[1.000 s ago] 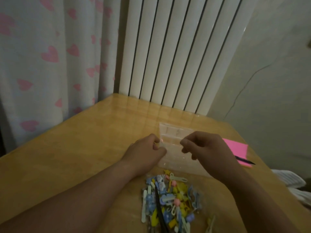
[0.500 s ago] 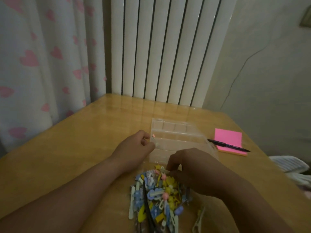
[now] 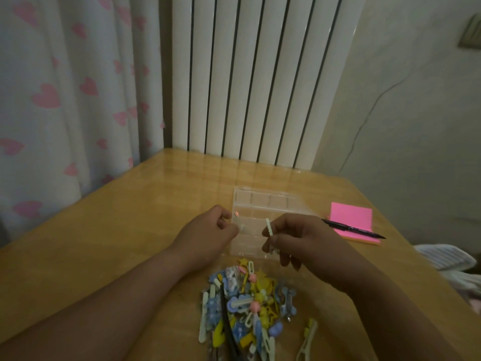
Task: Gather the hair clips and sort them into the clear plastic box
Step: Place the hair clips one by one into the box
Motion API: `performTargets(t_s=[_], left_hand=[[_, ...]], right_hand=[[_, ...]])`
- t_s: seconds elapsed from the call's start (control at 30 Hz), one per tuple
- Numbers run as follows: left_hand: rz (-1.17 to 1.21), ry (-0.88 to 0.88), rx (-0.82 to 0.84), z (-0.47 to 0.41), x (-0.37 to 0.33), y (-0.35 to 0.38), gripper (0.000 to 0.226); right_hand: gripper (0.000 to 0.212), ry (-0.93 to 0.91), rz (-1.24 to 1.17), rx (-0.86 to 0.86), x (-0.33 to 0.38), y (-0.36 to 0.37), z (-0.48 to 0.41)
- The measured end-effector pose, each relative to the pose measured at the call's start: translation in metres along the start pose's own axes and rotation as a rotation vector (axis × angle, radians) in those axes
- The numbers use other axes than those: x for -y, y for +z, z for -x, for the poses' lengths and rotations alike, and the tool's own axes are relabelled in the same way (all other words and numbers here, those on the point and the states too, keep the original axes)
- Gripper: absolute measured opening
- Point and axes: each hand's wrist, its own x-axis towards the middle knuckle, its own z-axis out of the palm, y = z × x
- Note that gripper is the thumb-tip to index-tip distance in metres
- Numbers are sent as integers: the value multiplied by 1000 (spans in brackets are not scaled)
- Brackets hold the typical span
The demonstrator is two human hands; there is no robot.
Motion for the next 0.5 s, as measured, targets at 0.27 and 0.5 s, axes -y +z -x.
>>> performTargets(t_s=[0.27,0.5], left_hand=[[-1,6,-8,1,-1,0,36],[-7,0,-8,0,-2,0,35]], right_hand=[[19,15,-47,1,-1,-2,1],[23,22,-110,-22,-3,-3,-1]])
